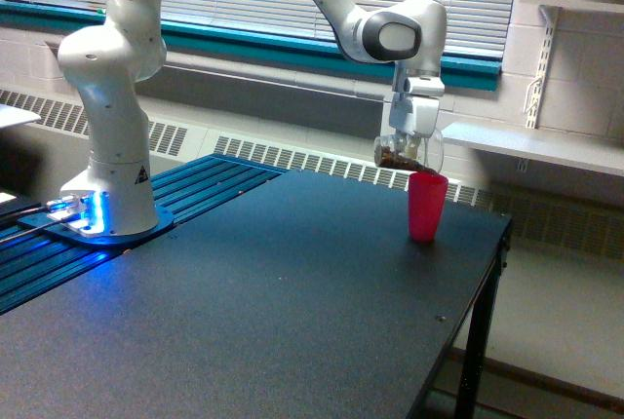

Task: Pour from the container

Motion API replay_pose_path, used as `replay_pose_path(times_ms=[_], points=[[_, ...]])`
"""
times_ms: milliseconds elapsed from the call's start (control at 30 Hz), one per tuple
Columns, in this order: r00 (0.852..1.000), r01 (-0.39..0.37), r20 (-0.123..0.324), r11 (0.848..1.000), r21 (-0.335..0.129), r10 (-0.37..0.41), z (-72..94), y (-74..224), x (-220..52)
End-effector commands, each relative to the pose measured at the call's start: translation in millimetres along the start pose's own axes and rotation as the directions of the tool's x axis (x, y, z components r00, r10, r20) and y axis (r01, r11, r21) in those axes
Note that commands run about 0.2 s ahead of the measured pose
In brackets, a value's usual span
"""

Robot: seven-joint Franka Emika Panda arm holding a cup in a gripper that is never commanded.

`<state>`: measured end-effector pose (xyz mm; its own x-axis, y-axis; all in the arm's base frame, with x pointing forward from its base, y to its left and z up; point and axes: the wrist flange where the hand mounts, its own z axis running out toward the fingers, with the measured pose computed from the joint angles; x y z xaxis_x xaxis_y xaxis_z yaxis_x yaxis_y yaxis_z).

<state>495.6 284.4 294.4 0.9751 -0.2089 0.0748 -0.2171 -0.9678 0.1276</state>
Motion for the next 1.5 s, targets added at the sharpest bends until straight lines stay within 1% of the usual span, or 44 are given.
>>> replay_pose_path(times_ms=[33, 400, 600, 1000, 1133, 1200, 1367, 1500], points=[[0.999, 0.032, 0.004, 0.999, -0.012, -0.032, 0.6, -4.1, 3.3], [0.998, 0.063, 0.029, 0.998, -0.026, -0.062, 6.0, -13.0, 0.0], [0.997, 0.076, 0.034, 0.997, -0.027, -0.075, 4.4, -17.3, -1.4], [0.996, 0.086, 0.033, 0.995, -0.048, -0.085, -1.8, -16.2, 1.1], [0.995, 0.089, 0.05, 0.995, -0.041, -0.087, -2.2, -17.2, -1.3], [0.994, 0.097, 0.055, 0.994, -0.051, -0.095, -0.5, -16.6, -3.0], [0.992, 0.111, 0.069, 0.993, -0.048, -0.108, -0.1, -19.2, -7.3], [0.99, 0.118, 0.078, 0.991, -0.059, -0.114, 2.6, -17.3, -8.6]])
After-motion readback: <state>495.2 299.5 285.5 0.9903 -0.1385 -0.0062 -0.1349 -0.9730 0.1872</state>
